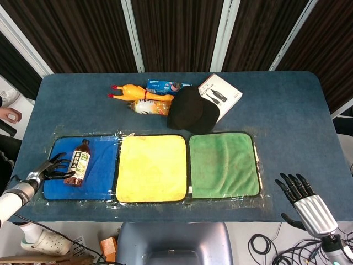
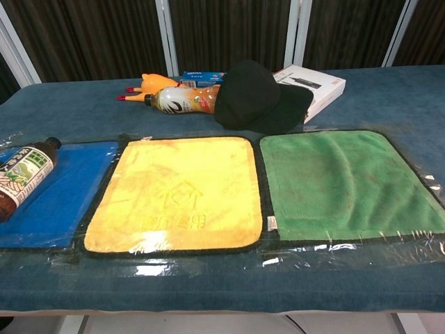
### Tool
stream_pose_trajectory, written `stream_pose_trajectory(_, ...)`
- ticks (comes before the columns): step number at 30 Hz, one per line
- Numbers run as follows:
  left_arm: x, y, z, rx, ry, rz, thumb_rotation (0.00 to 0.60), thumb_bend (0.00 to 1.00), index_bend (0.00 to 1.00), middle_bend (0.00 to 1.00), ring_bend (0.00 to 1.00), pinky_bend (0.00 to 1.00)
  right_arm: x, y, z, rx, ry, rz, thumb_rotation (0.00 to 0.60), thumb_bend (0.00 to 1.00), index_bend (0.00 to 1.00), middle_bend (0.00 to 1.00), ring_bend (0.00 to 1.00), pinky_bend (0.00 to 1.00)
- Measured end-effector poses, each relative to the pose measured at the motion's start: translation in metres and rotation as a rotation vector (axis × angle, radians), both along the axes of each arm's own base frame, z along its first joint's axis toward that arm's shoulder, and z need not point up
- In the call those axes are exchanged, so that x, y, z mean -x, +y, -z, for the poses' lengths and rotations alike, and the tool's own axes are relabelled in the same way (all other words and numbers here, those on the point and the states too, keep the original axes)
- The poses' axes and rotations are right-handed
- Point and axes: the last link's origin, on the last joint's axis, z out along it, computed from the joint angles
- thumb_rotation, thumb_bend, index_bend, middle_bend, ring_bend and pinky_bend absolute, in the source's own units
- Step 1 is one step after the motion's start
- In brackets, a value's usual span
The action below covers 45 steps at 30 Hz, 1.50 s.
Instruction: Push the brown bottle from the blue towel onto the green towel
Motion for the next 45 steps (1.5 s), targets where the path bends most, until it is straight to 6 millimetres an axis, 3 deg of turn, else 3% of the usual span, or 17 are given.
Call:
stream_pose_trajectory(10, -0.009, -0.001, 0.005, 0.057, -0.051, -0.044, 0.519, 0.25, 0.03, 0.16, 0.14, 0.29, 0.0, -0.001, 0.001, -0.003, 0.005, 0.003, 0.6, 0.14, 0.0, 0.0, 0.0, 0.0)
stream_pose_trajectory(29, -0.041, -0.004, 0.018, 0.114, -0.263, -0.06, 0.599, 0.24, 0.01, 0.16, 0.14, 0.3, -0.001, -0.001, 0.001, 0.0, 0.001, 0.004, 0.6, 0.14, 0.0, 0.0, 0.0, 0.0)
stream_pose_trajectory(45, -0.058, 0.003, 0.03, 0.158, -0.368, -0.085, 0.6, 0.24, 0.0, 0.16, 0.13, 0.34, -0.001, -0.001, 0.003, -0.002, 0.006, 0.004, 0.6, 0.14, 0.0, 0.0, 0.0, 0.0)
